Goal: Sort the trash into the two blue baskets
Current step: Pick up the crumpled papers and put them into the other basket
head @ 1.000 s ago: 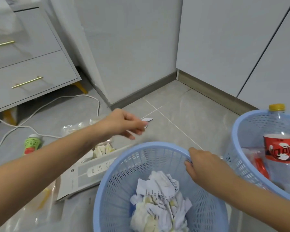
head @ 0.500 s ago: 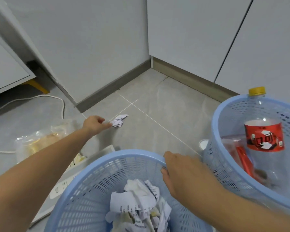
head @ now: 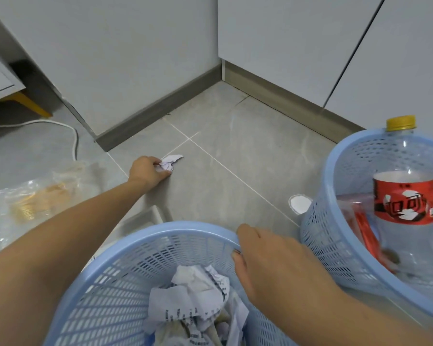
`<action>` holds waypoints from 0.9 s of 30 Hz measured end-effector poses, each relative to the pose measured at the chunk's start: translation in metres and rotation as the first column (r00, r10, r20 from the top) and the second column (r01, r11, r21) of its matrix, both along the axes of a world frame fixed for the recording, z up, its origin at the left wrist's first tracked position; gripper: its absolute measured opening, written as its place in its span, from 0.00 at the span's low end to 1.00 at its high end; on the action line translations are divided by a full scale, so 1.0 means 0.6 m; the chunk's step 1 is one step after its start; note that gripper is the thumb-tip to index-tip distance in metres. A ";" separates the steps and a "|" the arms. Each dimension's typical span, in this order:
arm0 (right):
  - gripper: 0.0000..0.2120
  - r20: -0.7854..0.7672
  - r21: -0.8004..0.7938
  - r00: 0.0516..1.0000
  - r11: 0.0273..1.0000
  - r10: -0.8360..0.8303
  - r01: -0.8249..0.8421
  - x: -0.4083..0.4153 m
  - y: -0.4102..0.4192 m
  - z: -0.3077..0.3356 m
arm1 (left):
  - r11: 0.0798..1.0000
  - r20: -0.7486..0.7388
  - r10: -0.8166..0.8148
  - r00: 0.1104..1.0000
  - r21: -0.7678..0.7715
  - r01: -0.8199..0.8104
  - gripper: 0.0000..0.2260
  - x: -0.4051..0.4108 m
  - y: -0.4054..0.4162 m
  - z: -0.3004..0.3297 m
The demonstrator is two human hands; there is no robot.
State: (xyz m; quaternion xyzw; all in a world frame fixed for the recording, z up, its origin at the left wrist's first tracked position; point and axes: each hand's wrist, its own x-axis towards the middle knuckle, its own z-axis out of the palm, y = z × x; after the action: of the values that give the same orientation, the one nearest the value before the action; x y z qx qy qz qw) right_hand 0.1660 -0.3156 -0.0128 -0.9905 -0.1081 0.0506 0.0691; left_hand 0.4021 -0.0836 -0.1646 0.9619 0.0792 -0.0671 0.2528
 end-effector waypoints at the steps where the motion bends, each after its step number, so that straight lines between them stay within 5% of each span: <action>1: 0.35 0.003 0.002 1.000 1.000 -0.002 0.002 -0.004 -0.002 -0.008 | 1.000 -0.011 0.008 1.000 0.000 -0.008 0.17 -0.003 0.001 0.002; 4: 0.31 -0.087 0.000 0.995 0.999 0.053 -0.053 -0.011 0.010 0.002 | 0.999 -0.053 0.011 0.999 0.036 -0.009 0.14 -0.019 0.011 0.010; 8: 0.08 -0.096 0.087 0.994 0.995 0.054 -0.046 -0.006 0.007 -0.002 | 0.997 -0.078 0.059 0.995 -0.044 -0.062 0.16 -0.045 0.034 0.029; 10: 0.06 -0.101 0.105 0.992 0.993 0.070 -0.059 -0.006 0.007 0.006 | 0.951 -0.082 0.110 0.991 -0.279 -0.129 0.13 -0.061 0.040 0.051; 12: 0.06 -0.107 0.109 0.993 0.993 0.059 -0.048 -0.006 0.005 0.006 | 0.804 -0.118 0.135 0.984 -0.568 -0.179 0.10 -0.086 0.035 0.093; 15: 0.07 -0.124 0.093 0.992 0.995 0.040 -0.028 -0.007 0.007 0.006 | 0.623 -0.158 0.043 0.987 -0.768 -0.149 0.10 -0.137 0.023 0.174; 21: 0.07 -0.095 0.099 0.995 0.995 0.040 -0.031 -0.015 0.013 0.005 | 0.589 -0.134 -0.227 0.964 -0.808 0.026 0.18 -0.257 0.009 0.316; 27: 0.08 -0.104 0.060 0.994 0.998 0.029 -0.023 -0.012 0.012 0.000 | 0.714 -0.059 -0.555 0.830 -0.545 0.439 0.14 -0.350 0.024 0.373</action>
State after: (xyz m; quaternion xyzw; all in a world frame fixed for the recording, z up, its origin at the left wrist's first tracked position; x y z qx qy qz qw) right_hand 0.1588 -0.3083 -0.0127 -0.9825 -0.1186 0.1001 0.1032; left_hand 0.1922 -0.0690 0.0594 0.8315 -0.1771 -0.2565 0.4598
